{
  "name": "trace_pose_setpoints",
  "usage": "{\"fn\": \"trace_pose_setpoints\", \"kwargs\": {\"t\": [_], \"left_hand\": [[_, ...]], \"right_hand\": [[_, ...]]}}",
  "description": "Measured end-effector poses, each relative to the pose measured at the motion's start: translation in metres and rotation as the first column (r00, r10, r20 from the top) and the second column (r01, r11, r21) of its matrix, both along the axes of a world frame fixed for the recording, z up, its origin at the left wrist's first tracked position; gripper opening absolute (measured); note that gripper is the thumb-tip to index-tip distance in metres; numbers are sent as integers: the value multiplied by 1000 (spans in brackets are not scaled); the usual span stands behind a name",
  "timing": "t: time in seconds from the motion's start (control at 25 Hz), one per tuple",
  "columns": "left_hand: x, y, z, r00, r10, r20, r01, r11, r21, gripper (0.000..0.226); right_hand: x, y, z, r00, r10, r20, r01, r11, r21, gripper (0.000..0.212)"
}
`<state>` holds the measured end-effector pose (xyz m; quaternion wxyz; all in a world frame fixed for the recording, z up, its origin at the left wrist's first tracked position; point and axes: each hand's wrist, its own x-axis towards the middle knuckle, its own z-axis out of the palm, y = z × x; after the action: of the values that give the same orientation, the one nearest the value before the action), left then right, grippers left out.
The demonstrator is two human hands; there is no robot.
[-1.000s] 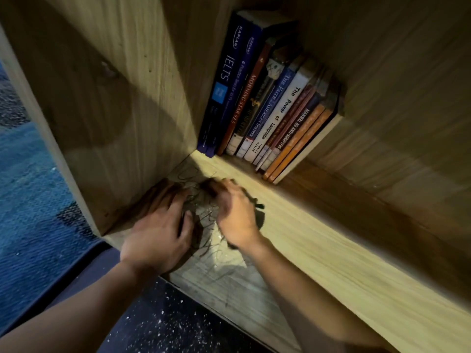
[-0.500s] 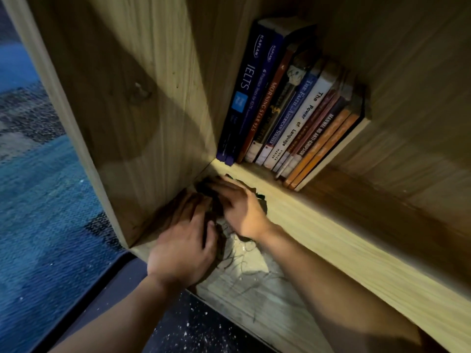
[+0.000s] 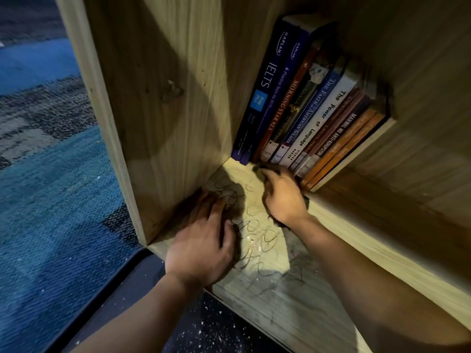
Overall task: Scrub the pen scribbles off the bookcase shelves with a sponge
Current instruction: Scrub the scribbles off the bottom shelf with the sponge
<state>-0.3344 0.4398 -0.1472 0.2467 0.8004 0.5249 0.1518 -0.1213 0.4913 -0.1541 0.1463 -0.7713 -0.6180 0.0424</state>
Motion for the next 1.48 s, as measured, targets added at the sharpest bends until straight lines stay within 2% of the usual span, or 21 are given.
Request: {"fn": "trace_pose_setpoints", "kwargs": {"t": [0.08, 0.16, 0.24, 0.32, 0.4, 0.48, 0.56, 0.6, 0.68, 0.76, 0.8, 0.84, 0.88, 0.96, 1.04, 1.12, 1.2, 1.28, 1.32, 1.4, 1.48], "left_hand": [[1, -2, 2, 1000, -6, -5, 6, 1000, -25, 60], [2, -3, 5, 1000, -3, 1, 3, 1000, -17, 58], [0, 0, 2, 1000, -7, 18, 7, 1000, -9, 57], [0, -1, 2, 1000, -13, 23, 13, 1000, -21, 58], [-1, -2, 4, 1000, -15, 23, 15, 1000, -12, 58], [-2, -1, 1, 999, -22, 37, 22, 1000, 3, 59], [0, -1, -1, 1000, -8, 25, 7, 1000, 27, 64], [0, 0, -1, 999, 0, 36, -2, 999, 42, 66], [0, 1, -4, 997, 4, 81, -11, 996, 89, 65], [1, 1, -7, 994, 4, 109, -25, 981, 193, 66], [0, 2, -9, 993, 11, 120, -38, 974, 225, 66], [0, 2, -11, 992, 19, 122, -48, 970, 239, 67], [1, 2, -14, 992, 29, 121, -58, 968, 245, 66], [0, 3, -16, 992, 41, 121, -72, 962, 262, 62], [0, 1, -15, 993, 28, 115, -58, 964, 260, 59], [-1, 0, -15, 993, 14, 117, -44, 964, 263, 58], [-3, 1, -13, 993, 15, 121, -44, 968, 245, 57], [0, 0, -11, 992, 10, 123, -40, 969, 243, 57], [0, 0, -12, 991, 13, 130, -44, 970, 238, 58], [0, 1, -13, 989, 8, 147, -45, 967, 251, 60], [0, 1, -12, 988, 22, 151, -64, 958, 281, 61]], "right_hand": [[-3, -1, 3, 976, -217, -12, 217, 973, 80, 42], [-22, 18, 14, 942, -333, -44, 334, 943, 17, 33], [-36, 30, 19, 965, -257, -56, 257, 966, -3, 34], [-29, 22, 22, 996, -45, -77, 42, 998, -37, 38], [-4, 7, 31, 973, 98, -207, -130, 980, -148, 38], [12, 11, 30, 963, -17, -271, -26, 987, -156, 39], [-4, 14, 16, 977, -179, -117, 175, 984, -44, 47], [-25, 14, 6, 985, -159, -69, 162, 986, 31, 51], [-60, 11, -7, 986, 111, -124, -101, 992, 80, 49], [-61, 10, -1, 872, 395, -289, -408, 913, 15, 41], [-51, 16, 5, 819, 438, -371, -470, 883, 7, 39], [-41, 25, 12, 826, 391, -406, -431, 902, -9, 38], [-37, 30, 16, 887, 299, -352, -327, 945, -22, 40], [-55, 27, 13, 977, 150, -149, -151, 989, 3, 41], [-75, 4, 6, 912, 385, -142, -377, 923, 76, 36], [-54, -14, 4, 802, 578, -148, -582, 813, 19, 38], [-14, -5, 10, 899, 398, -184, -420, 902, -99, 43], [2, 6, 5, 975, 170, -140, -181, 981, -66, 53], [-12, 8, 1, 985, 131, -109, -137, 990, -46, 56], [-46, -2, -4, 939, 328, -102, -335, 940, -61, 52], [-44, -12, -2, 830, 539, -142, -553, 828, -89, 44]]}}
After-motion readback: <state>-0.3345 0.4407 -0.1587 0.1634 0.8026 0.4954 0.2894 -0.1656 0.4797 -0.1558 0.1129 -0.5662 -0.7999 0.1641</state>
